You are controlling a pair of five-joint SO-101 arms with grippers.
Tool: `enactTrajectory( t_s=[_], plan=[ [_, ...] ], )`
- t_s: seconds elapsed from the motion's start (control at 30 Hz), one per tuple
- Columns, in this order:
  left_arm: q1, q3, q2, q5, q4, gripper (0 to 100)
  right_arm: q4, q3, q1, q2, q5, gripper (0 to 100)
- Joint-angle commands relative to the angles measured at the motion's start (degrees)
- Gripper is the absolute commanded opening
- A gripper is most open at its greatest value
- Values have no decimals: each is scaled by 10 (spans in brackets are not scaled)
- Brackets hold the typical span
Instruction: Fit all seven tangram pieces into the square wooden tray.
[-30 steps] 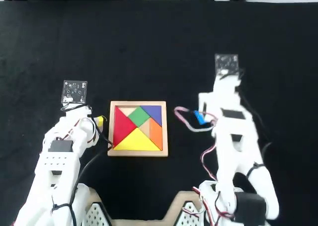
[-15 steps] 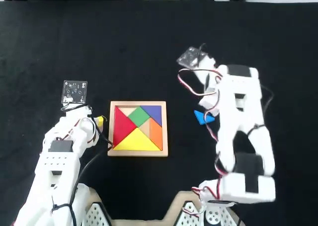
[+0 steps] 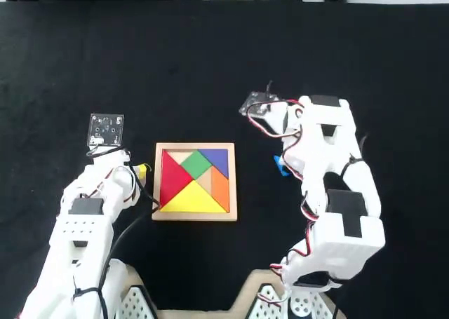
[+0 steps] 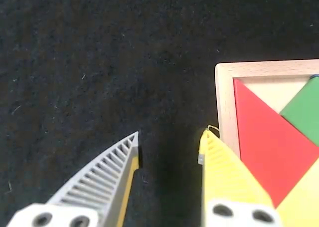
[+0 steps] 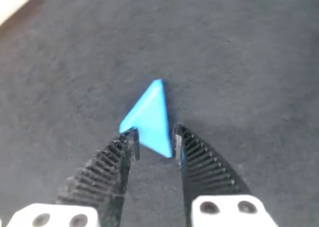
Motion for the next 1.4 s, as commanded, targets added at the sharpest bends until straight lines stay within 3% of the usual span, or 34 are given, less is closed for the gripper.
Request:
enactTrajectory(
  t_s=[0.0, 0.17, 0.37, 0.7, 1.37],
  plan=[
    [9, -4, 2, 0, -8, 202, 25, -35, -15, -5, 46, 127],
    [9, -5, 2, 0, -8, 202, 25, -47, -16, -3, 48, 155],
    [9, -5, 2, 0, -8, 202, 52, -57, -30, -6, 48, 370],
    [9, -5, 2, 0, -8, 202, 68, -53, -62, 3, 49, 273],
    [9, -5, 2, 0, -8, 202, 42, -54, -24, 44, 49, 276]
  ],
)
